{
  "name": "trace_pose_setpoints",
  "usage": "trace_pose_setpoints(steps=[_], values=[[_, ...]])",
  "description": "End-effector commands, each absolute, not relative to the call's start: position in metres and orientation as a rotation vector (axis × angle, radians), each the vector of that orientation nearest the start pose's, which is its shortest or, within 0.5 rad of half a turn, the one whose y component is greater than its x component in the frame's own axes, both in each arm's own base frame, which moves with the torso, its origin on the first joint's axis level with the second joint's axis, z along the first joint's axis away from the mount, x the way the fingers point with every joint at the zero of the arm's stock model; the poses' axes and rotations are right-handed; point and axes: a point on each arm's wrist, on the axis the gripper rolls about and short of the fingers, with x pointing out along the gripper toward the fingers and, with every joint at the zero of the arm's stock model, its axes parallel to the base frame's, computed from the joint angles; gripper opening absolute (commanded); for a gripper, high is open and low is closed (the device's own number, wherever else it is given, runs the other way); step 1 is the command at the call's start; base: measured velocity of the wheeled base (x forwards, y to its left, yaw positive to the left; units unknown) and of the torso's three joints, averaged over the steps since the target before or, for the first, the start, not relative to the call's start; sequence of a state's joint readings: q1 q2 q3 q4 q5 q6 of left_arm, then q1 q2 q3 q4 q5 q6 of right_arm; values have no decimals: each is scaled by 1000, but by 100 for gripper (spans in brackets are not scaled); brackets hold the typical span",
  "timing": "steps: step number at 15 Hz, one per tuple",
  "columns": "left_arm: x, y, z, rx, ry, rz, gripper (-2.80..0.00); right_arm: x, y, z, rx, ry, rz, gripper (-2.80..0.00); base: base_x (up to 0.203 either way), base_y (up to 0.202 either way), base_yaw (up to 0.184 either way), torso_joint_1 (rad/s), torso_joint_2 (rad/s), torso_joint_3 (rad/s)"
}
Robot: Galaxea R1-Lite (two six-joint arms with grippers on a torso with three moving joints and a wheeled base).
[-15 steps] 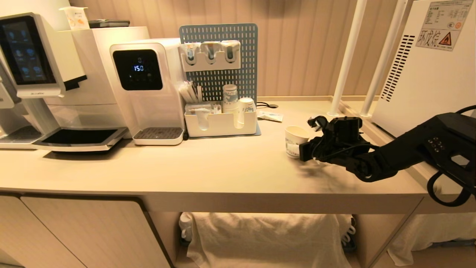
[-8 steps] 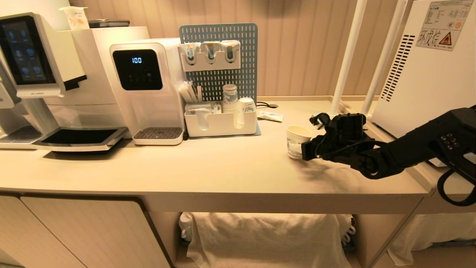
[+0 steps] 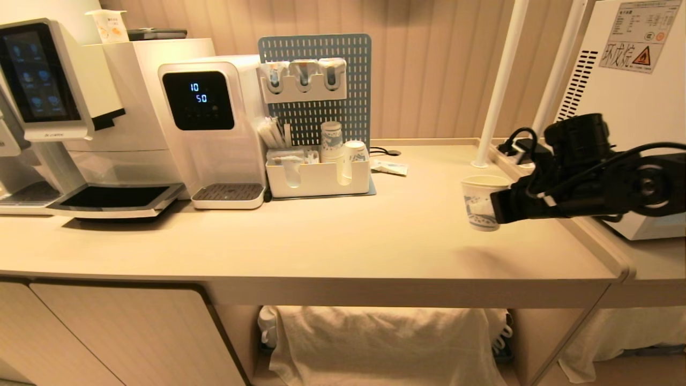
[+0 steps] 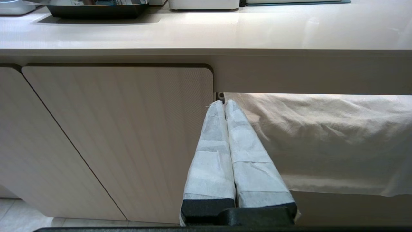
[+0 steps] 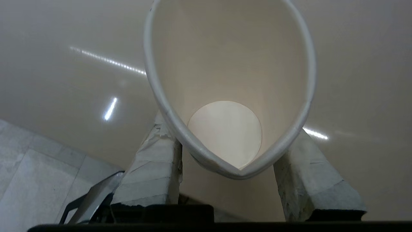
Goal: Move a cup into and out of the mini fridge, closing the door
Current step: Put the paper cup in the freezer
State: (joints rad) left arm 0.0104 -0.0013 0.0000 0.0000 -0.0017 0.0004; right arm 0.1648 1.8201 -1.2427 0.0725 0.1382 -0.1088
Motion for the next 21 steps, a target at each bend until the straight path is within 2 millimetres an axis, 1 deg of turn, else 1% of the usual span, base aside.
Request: trace_pose_setpoints(steps=[1, 3, 4, 5, 6, 7, 8, 10, 12, 14, 16, 17, 19, 21], values=[[-23, 0, 75, 0, -1, 9, -280, 267, 43, 247, -115, 630, 303, -280, 0, 0, 0, 0, 0, 0], [-23, 0, 75, 2, -2, 9, -280, 207, 31, 263, -112, 595, 279, -280, 0, 0, 0, 0, 0, 0], [-23, 0, 75, 2, -2, 9, -280, 173, 25, 264, -111, 570, 271, -280, 0, 0, 0, 0, 0, 0], [-23, 0, 75, 1, 0, 9, -280, 141, 20, 258, -110, 549, 261, -280, 0, 0, 0, 0, 0, 0], [-23, 0, 75, 2, -1, 9, -280, 111, 15, 245, -108, 532, 245, -280, 0, 0, 0, 0, 0, 0], [-23, 0, 75, 1, -2, 9, -280, 81, 10, 225, -104, 517, 223, -280, 0, 0, 0, 0, 0, 0], [-23, 0, 75, 0, 0, 9, -280, 58, 6, 204, -101, 494, 201, -280, 0, 0, 0, 0, 0, 0], [-23, 0, 75, 0, -2, 9, -280, 20, 3, 169, -99, 419, 156, -280, 0, 0, 0, 0, 0, 0], [-23, 0, 75, 0, 0, 9, -280, -6, 2, 137, -103, 337, 116, -280, 0, 0, 0, 0, 0, 0], [-23, 0, 76, 0, -1, 9, -280, -17, 2, 111, -104, 276, 78, -280, 0, 0, 0, 0, 0, 0], [-23, 0, 75, 1, 0, 9, -280, -20, 1, 99, -110, 192, 30, -280, 0, 0, 0, 0, 0, 0], [-23, 0, 76, 1, -2, 9, -280, -23, 1, 91, -113, 143, 28, -280, 0, 0, 0, 0, 0, 0], [-23, 0, 75, 1, -2, 9, -280, -29, 1, 83, -115, 44, 28, -280, 0, 0, 0, 0, 0, 0], [-23, 0, 75, 0, 0, 9, -280, -24, 0, 77, -91, 5, 23, -280, 0, 0, 0, 0, 0, 0]])
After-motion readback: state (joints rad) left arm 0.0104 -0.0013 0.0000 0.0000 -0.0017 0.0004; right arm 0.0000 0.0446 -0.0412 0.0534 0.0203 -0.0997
